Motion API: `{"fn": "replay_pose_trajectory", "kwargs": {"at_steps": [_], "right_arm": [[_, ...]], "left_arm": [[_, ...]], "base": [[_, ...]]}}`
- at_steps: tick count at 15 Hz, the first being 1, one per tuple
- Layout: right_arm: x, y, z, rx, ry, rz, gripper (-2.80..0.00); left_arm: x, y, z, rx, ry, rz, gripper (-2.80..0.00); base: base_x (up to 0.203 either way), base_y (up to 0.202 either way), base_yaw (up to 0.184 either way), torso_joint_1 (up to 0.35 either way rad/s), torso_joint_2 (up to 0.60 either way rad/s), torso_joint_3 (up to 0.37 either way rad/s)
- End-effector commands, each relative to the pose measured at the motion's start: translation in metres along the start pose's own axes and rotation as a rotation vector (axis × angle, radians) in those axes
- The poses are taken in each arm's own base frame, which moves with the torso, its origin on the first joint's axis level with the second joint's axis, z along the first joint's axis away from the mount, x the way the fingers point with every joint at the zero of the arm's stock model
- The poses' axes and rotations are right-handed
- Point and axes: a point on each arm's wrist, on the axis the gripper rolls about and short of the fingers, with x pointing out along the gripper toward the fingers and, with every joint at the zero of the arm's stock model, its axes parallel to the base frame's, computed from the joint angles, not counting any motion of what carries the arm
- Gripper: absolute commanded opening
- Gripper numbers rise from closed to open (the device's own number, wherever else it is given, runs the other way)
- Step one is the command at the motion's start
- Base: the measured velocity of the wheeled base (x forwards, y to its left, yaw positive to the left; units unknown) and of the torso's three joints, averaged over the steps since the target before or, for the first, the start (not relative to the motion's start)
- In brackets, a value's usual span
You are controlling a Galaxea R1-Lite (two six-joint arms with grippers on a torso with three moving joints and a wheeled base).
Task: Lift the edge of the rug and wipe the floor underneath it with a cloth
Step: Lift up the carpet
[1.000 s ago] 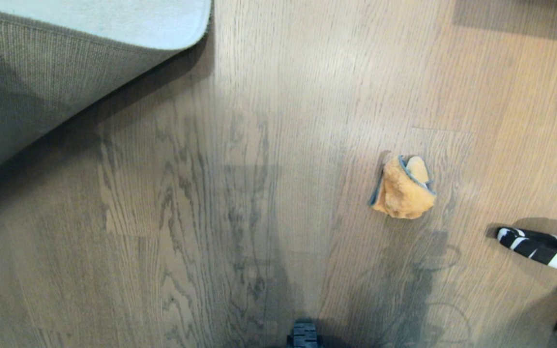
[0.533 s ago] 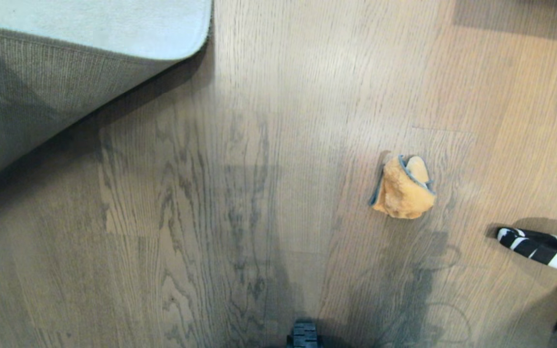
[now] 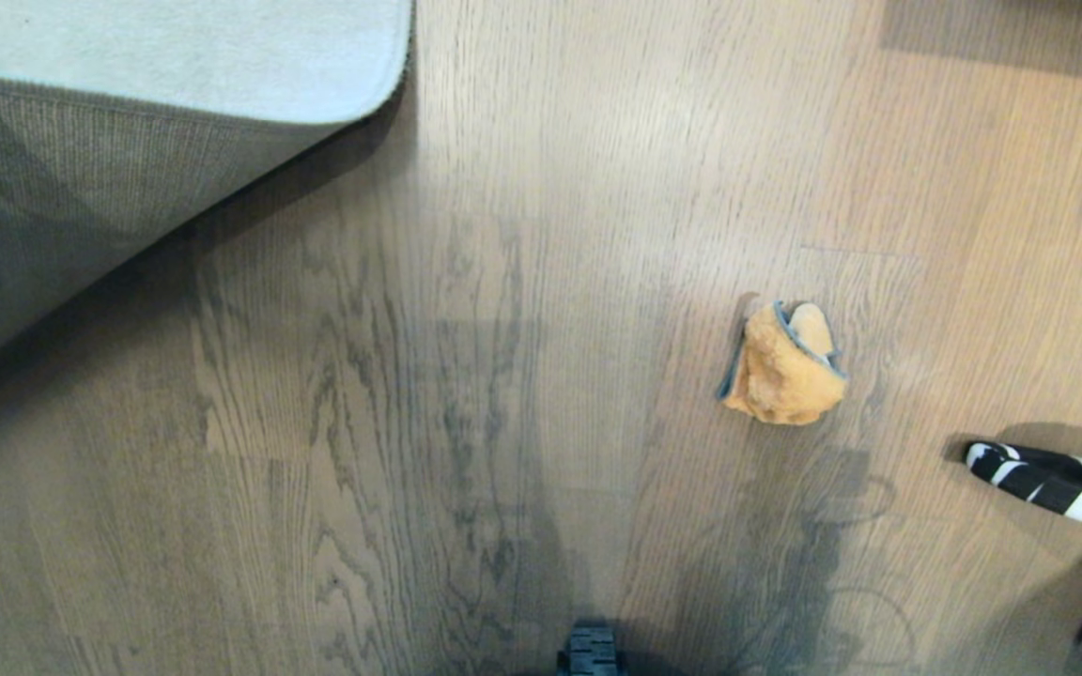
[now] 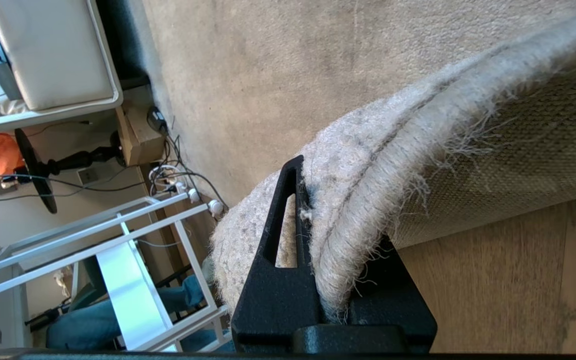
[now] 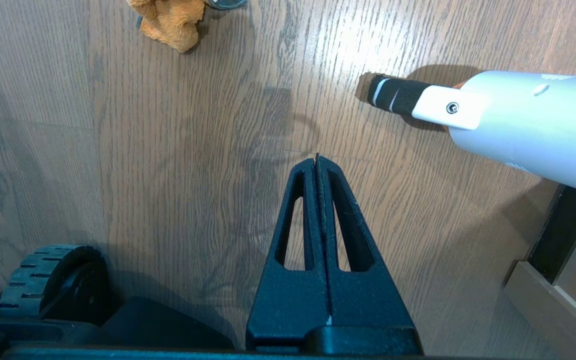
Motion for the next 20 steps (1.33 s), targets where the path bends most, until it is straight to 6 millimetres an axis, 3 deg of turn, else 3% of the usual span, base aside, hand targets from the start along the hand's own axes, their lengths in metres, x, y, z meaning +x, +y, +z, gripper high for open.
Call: {"fn": "replay_pose_trajectory", "kwargs": {"at_steps": [1,11,20], "right_arm": [[0.0,0.0,0.0,0.0,-0.001,0.0,-2.8],[0.0,0.0,0.0,0.0,-0.001,0.0,-2.8],[0.0,0.0,0.0,0.0,-0.001,0.0,-2.8]], "left_arm": [[0.002,-0.007,-0.002,0.013,0.011,-0.006,-2.8],[-0.004,-0.011,-0.017,0.05,0.032,-0.024,-2.8],[-0.005,-0.01,-0.018,0.042,0.028,-0.025,-2.8]], "base": [[0.0,0.0,0.0,0.0,0.0,0.0],[0.0,0.0,0.0,0.0,0.0,0.0],[0.0,0.0,0.0,0.0,0.0,0.0]]}}
